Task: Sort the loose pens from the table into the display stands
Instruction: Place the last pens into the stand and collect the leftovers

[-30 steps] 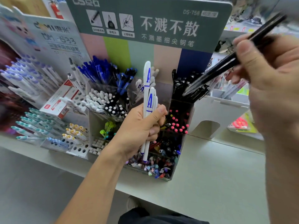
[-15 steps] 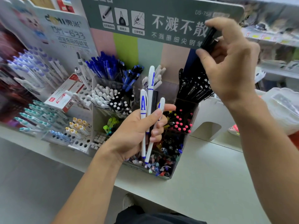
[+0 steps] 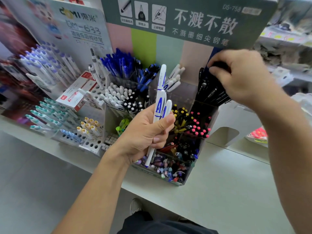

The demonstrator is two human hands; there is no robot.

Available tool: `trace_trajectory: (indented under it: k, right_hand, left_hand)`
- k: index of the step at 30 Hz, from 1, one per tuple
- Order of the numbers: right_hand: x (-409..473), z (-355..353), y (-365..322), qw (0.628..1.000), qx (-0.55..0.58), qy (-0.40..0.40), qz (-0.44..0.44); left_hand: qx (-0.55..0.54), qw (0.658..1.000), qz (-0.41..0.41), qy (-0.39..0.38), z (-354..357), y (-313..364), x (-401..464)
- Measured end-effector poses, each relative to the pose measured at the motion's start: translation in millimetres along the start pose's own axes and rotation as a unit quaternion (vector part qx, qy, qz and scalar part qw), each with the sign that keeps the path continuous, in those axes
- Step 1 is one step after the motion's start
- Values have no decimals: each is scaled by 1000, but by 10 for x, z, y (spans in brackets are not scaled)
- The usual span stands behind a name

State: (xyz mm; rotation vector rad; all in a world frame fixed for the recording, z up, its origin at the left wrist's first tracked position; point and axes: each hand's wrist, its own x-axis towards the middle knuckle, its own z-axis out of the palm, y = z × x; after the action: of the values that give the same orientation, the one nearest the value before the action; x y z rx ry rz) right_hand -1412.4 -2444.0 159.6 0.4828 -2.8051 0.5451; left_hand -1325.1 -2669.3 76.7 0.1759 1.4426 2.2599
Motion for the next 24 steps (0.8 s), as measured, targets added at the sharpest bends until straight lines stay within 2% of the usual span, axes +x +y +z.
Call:
trace_trajectory:
  k: [2,5,7,9,10,11,13,14,16,18,19,22,24]
  right_hand:
    - [-43,95,-25,998,-55,-17,-24]
    - [-156,177,-40,995,-100,-26,-11]
    - [-236,146,-108,995,-98,32,-12]
    - [-300,21,-289,995,-19,95,-9]
    - [-323,-38,-388,996,47,74,-7]
    - [-337,-70,-482,992,122,13,1]
    - [-356,-37,-597,961,245,-119,41]
    - [-355,5,-614,945,287,-145,59]
    - [-352,52,-616,924,344,-146,83]
    - [-367,-5,-537,918,370,-103,96]
    - [-380,-84,-476,923,370,-56,88]
    - [-362,-412,-177,933,317,169,39]
    - [-321,-541,-18,935,245,253,31]
  left_hand:
    - [-9,1000,4,-13,21,17,-7]
    - [-14,999,-6,-29,61,53,-10]
    - [-57,996,-30,-56,82,81,-19]
    - [-127,987,-56,-83,78,107,-18]
    - [-146,983,-64,-92,74,109,-20]
    - [-149,982,-68,-98,76,114,-20]
    - [-115,986,-65,-101,85,122,-17]
    - [-89,989,-60,-101,105,131,-14]
    - [-46,993,-54,-97,145,143,-21]
    - [-36,996,-34,-78,163,131,-27]
    - [-29,998,-17,-57,162,119,-21]
    - [48,998,3,51,113,47,39]
    - [72,992,-9,100,99,14,71]
